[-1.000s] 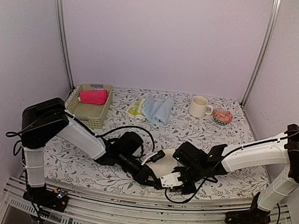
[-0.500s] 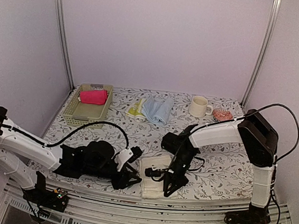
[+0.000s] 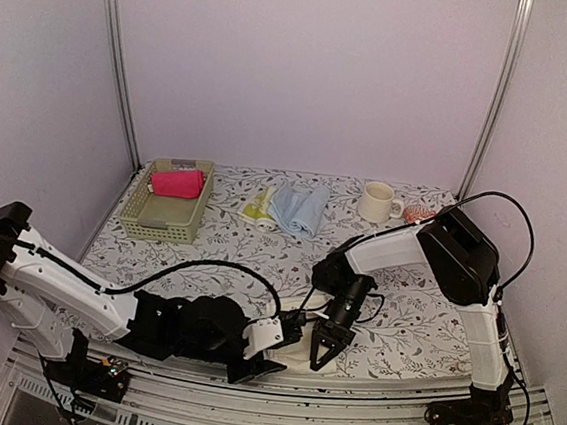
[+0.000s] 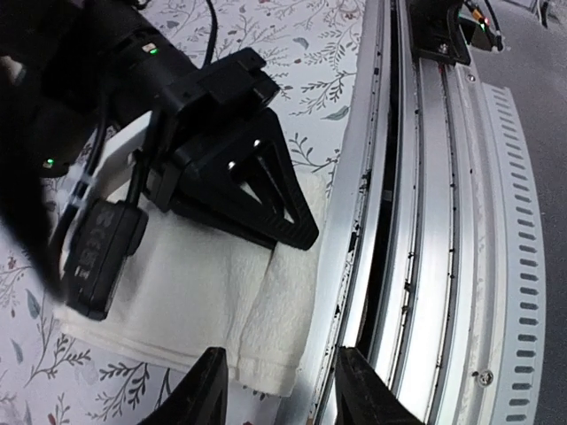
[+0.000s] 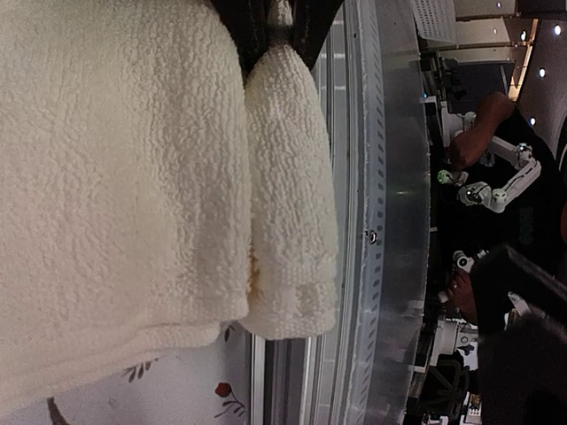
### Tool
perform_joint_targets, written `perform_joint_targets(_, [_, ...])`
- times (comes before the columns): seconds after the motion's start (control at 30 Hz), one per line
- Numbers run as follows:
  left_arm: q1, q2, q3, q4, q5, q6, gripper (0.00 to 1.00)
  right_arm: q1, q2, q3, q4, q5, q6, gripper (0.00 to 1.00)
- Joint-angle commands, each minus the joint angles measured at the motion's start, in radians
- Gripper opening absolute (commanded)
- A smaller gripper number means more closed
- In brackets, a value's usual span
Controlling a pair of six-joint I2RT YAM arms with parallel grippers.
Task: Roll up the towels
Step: Roll the towel at the center of the board.
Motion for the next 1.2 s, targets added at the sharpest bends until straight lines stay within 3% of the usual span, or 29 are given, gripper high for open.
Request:
perform_joint_targets(0.0, [-0.031,0.142,0.132,-0.071,-0.030,0.170,0.44,0.009,0.067,-0.015,0.056,0.133,-0.004,0.04])
perform_joint_targets(0.27, [-0.032,0.363,0.281,-0.131,-0.057,0.248,0.40,0.009,0.067,-0.028,0.064,0.126,0.004,0.04])
perform_joint_targets(0.5, [-0.032,0.416,0.323,-0.150,-0.067,0.234,0.17,0.009,0.067,-0.030,0.067,0.126,0.010,0.04])
perform_joint_targets(0.63, [-0.033,0.391,0.312,-0.129,-0.046,0.219,0.14,0.009,0.065,-0.029,0.069,0.125,0.010,0.04])
perform_joint_targets(0.83, [-0.020,0.376,0.309,-0.124,0.020,0.212,0.00,0.009,0.063,-0.030,0.073,0.127,0.017,0.07])
perform_joint_targets(0.97, [0.016,0.366,0.294,-0.117,0.088,0.175,0.00,-0.001,-0.011,-0.046,0.059,0.124,0.009,0.17])
perform_joint_targets(1.03, [0.054,0.369,0.289,-0.119,0.140,0.141,0.00,-0.025,-0.086,-0.058,0.044,0.120,-0.004,0.28])
perform_joint_targets(1.17, [0.105,0.386,0.280,-0.123,0.247,0.076,0.00,-0.105,-0.268,-0.089,0.057,0.131,0.017,0.33])
